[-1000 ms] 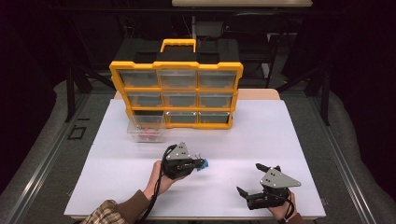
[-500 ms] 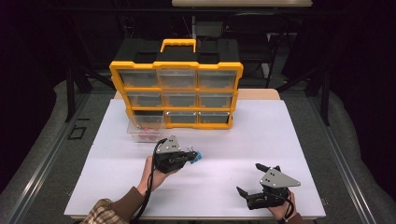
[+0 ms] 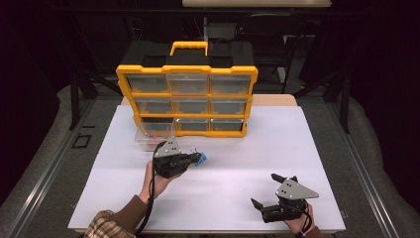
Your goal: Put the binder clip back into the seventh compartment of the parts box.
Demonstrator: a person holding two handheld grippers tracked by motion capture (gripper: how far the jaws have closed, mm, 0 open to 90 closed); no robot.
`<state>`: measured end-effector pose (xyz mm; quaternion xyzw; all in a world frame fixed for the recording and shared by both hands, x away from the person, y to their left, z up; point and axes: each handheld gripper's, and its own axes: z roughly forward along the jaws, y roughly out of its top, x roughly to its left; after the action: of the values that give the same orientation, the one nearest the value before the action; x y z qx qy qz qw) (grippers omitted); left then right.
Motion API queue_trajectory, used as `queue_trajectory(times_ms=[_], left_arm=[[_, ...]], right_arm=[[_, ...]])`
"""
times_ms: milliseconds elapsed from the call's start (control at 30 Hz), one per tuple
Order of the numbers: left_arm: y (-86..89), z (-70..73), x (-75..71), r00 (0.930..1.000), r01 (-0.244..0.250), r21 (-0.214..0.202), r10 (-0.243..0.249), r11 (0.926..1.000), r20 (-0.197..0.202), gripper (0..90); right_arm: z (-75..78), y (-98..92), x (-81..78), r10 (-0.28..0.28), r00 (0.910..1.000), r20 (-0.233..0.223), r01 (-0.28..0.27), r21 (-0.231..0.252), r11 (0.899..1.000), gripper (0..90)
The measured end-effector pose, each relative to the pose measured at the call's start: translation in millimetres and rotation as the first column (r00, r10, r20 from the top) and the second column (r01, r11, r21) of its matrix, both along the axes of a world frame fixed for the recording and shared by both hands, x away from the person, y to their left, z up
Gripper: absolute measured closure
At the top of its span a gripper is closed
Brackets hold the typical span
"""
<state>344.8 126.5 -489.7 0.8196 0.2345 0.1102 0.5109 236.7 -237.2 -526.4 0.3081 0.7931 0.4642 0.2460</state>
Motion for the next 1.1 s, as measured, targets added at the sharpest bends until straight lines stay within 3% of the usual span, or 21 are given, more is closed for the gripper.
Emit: queue_trajectory(times_ms=[500, 700, 1100], left_arm=[[21.8, 14.1, 9.3, 0.9978, -0.062, -0.068, 0.063, 0.9958, 0.020, 89.0], [30.1, 21.3, 11.9, 0.9950, -0.082, -0.093, 0.087, 0.9923, 0.048, 89.1], [61.8, 37.2, 17.8, 0.9765, -0.179, -0.175, 0.196, 0.9681, 0.088, 89.0]], right_arm=[[-1.1, 1.5, 1.5, -0.001, 1.0000, -0.010, 0.001, 0.001, 1.000, 0.0], [-1.2, 1.5, 1.5, 0.000, 0.9999, -0.011, 0.000, 0.001, 1.000, 0.0], [-1.0, 2.7, 1.3, 0.005, 1.0000, -0.007, -0.005, -0.009, 1.000, 0.0]])
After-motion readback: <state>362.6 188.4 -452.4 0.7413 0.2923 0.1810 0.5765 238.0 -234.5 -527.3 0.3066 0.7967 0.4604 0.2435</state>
